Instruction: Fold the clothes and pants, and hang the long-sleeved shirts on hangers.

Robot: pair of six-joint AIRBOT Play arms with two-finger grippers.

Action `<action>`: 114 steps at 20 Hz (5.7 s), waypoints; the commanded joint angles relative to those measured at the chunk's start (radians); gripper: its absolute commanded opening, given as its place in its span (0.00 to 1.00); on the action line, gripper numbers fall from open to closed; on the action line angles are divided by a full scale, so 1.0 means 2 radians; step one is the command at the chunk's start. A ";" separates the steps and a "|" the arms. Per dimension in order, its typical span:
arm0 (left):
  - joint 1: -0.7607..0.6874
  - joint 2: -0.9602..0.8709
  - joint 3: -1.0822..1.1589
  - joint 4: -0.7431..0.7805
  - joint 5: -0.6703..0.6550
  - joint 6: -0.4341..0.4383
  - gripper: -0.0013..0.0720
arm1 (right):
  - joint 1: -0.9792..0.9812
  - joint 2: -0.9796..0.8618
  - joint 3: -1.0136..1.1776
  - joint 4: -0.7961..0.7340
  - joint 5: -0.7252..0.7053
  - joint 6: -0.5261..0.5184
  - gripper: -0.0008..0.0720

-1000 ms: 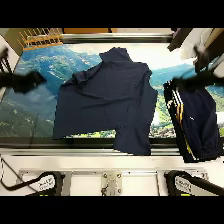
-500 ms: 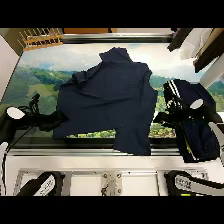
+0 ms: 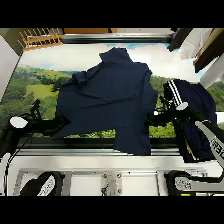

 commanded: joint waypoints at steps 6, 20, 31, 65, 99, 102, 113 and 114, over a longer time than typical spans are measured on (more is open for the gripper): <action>-0.001 0.003 -0.047 0.078 0.039 -0.223 0.85 | 0.006 0.010 0.001 0.004 -0.003 -0.010 0.04; 0.000 0.001 -0.109 0.078 0.192 -0.287 0.85 | 0.006 0.010 0.001 0.005 -0.002 -0.015 0.04; -0.001 -0.009 -0.109 0.077 0.200 -0.286 0.85 | 0.006 0.010 0.001 0.006 0.001 -0.015 0.04; 0.000 0.274 0.447 0.082 0.235 -0.158 0.03 | -0.019 0.402 0.461 -0.032 -0.079 -0.009 0.03; -0.037 -0.368 0.397 0.041 0.219 -0.079 0.03 | 0.046 -0.125 0.412 -0.240 0.009 0.179 0.03; -0.041 -0.368 0.342 0.041 0.231 -0.076 0.03 | 0.062 -0.120 0.357 -0.244 0.010 0.181 0.03; -0.022 -0.280 0.297 0.043 0.182 -0.065 0.72 | 0.058 -0.045 0.322 -0.244 0.096 0.152 0.79; -0.011 -0.250 0.282 0.043 0.164 -0.047 0.72 | 0.050 -0.016 0.318 -0.248 0.108 0.152 0.79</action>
